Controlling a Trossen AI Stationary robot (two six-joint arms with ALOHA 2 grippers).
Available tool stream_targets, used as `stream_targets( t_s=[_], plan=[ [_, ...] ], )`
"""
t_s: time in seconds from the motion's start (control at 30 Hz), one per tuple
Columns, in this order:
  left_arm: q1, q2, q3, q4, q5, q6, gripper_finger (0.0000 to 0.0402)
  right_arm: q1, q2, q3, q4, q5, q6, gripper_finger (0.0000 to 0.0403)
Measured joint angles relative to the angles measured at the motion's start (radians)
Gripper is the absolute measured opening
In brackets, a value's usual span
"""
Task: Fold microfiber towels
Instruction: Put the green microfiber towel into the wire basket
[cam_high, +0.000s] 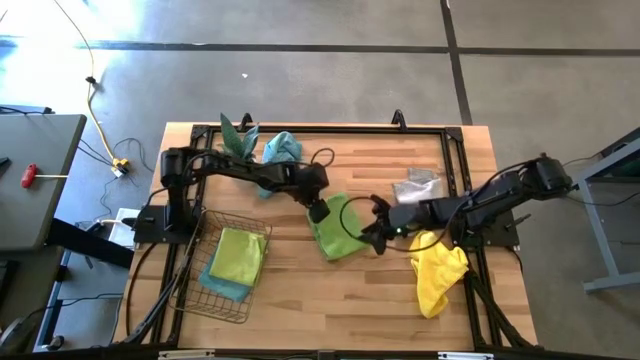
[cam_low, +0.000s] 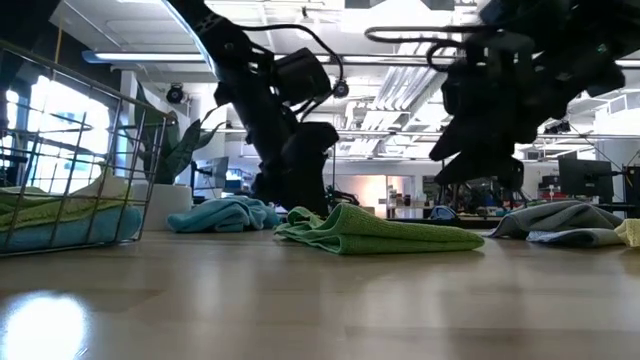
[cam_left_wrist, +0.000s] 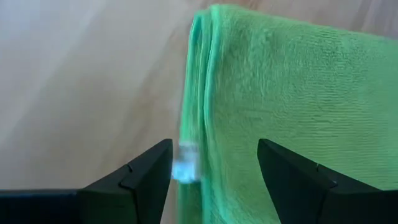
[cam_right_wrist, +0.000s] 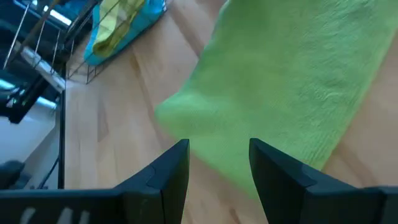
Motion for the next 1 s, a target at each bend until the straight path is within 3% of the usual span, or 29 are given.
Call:
stream_targets(
  t_s=[0.2, 0.53, 0.83, 1.0],
  plan=[
    [-0.002, 0.014, 0.002, -0.018, -0.025, 0.119, 0.0227, 0.075, 0.073, 0.001, 0.054, 0.097, 0.037, 0.0158],
    [-0.083, 0.024, 0.004, -0.106, 0.007, 0.050, 0.0227, 0.068, 0.244, 0.001, 0.114, 0.039, 0.066, 0.0158],
    [-0.236, 0.019, 0.020, -0.133, 0.070, -0.219, 0.0227, -0.043, 0.214, 0.008, 0.031, -0.006, -0.238, 0.0158],
    [-0.300, 0.024, 0.057, -0.137, 0.107, -0.272, 0.0227, -0.122, 0.137, 0.067, -0.155, -0.093, -0.391, 0.0158]
  ],
)
